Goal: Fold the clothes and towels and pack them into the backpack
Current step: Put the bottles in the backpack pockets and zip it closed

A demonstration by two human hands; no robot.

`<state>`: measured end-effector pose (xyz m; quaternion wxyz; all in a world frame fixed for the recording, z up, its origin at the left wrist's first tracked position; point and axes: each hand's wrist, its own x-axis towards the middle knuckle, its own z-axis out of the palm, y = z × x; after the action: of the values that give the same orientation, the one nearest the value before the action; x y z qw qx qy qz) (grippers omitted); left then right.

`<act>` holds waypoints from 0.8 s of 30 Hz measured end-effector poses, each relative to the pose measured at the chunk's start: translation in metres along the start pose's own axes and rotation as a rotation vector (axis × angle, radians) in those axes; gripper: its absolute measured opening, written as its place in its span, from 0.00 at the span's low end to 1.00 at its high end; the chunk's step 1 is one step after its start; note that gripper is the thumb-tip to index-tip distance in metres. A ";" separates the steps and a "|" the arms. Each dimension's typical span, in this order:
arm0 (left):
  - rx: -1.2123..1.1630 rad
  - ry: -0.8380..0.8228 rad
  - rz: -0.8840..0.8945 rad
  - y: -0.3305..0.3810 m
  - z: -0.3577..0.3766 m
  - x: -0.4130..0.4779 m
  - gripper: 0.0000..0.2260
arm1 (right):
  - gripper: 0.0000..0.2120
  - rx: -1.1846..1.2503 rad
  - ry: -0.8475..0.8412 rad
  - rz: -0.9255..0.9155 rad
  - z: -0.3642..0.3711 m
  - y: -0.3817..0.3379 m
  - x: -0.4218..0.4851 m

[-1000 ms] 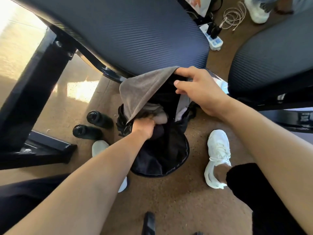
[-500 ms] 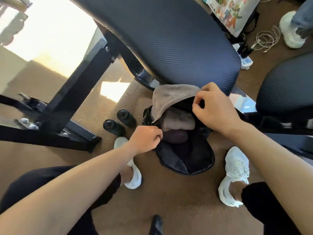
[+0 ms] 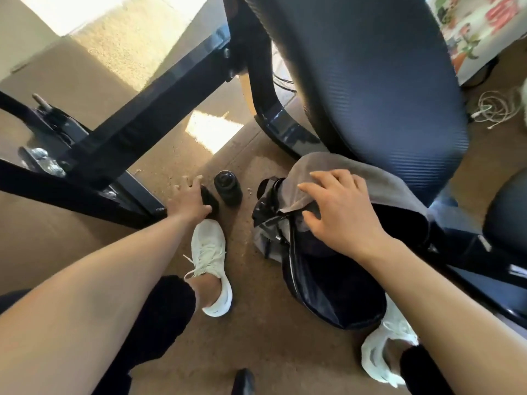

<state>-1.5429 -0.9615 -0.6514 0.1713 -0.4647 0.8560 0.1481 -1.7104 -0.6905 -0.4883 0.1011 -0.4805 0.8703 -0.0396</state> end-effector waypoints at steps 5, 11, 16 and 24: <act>-0.042 -0.194 0.045 -0.007 0.018 0.028 0.34 | 0.21 -0.040 -0.035 0.017 0.012 0.004 0.004; 0.039 -0.163 0.152 -0.013 -0.020 0.030 0.29 | 0.22 0.008 -0.068 0.028 0.010 0.006 0.003; -0.135 -0.219 0.271 -0.003 -0.099 0.016 0.30 | 0.23 0.091 -0.082 0.055 0.002 0.000 0.000; -0.395 -0.284 0.517 0.076 -0.175 -0.080 0.27 | 0.40 0.556 -0.072 0.055 -0.034 -0.013 0.005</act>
<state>-1.5940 -0.9346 -0.4528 0.1521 -0.2316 0.8678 0.4125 -1.7095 -0.7029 -0.4541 0.2609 -0.4115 0.8346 -0.2570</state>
